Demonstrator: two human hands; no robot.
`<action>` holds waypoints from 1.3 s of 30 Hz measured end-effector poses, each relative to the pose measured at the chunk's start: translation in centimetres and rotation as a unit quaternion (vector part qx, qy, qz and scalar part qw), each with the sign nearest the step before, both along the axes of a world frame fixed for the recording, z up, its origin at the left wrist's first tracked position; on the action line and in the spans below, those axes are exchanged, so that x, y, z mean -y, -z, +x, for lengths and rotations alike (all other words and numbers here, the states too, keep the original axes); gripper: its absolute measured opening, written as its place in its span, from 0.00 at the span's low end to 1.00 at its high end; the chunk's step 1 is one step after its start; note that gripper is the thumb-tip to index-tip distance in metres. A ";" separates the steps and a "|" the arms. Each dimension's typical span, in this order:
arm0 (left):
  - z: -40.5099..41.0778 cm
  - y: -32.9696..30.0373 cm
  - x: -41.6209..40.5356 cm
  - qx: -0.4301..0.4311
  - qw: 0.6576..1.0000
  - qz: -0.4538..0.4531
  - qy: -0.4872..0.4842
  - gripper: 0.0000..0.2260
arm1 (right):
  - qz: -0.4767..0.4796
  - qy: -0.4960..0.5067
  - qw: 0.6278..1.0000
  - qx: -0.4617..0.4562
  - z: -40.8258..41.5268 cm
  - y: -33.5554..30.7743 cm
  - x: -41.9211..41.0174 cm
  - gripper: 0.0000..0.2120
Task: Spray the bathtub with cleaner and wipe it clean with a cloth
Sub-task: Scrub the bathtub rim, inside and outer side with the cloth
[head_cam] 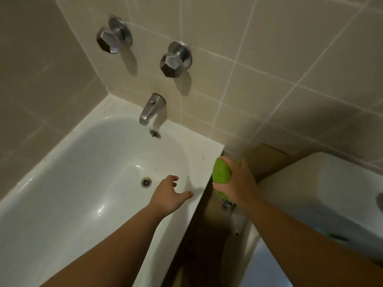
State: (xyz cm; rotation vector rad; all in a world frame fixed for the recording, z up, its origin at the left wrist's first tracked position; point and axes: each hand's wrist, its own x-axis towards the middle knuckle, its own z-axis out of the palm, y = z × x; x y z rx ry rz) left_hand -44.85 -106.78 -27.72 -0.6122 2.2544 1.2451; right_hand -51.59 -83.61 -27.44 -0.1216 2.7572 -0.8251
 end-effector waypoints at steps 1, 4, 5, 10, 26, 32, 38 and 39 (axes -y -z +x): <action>-0.8 1.7 -0.3 0.003 1.000 0.001 -0.001 0.39 | 0.001 0.004 1.000 0.011 -1.3 1.5 0.1 0.41; -3.2 6.4 -0.8 0.022 1.000 0.008 0.011 0.44 | 0.009 -0.007 1.000 0.026 -5.1 6.2 0.8 0.40; -3.9 7.8 -0.9 0.030 0.999 0.015 0.020 0.46 | 0.014 -0.017 0.999 0.025 -6.3 7.5 1.2 0.40; -6.4 12.7 -1.9 0.020 0.999 0.032 0.037 0.44 | 0.028 -0.023 0.999 0.010 -11.7 12.9 3.9 0.39; -2.4 18.1 -2.4 -0.011 0.998 0.053 0.015 0.40 | 0.156 -0.081 0.983 -0.047 -14.3 18.3 4.5 0.37; -1.7 18.5 -2.2 -0.005 0.999 0.045 -0.003 0.50 | 0.092 -0.215 0.967 -0.102 -8.4 18.5 5.1 0.35; -1.0 18.8 -2.1 -0.008 0.999 0.037 0.002 0.47 | 0.117 -0.162 0.978 -0.063 -11.1 18.4 2.7 0.36; -1.0 18.9 -2.1 -0.010 0.999 0.034 0.005 0.46 | 0.133 -0.141 0.979 -0.060 -12.4 18.3 3.4 0.36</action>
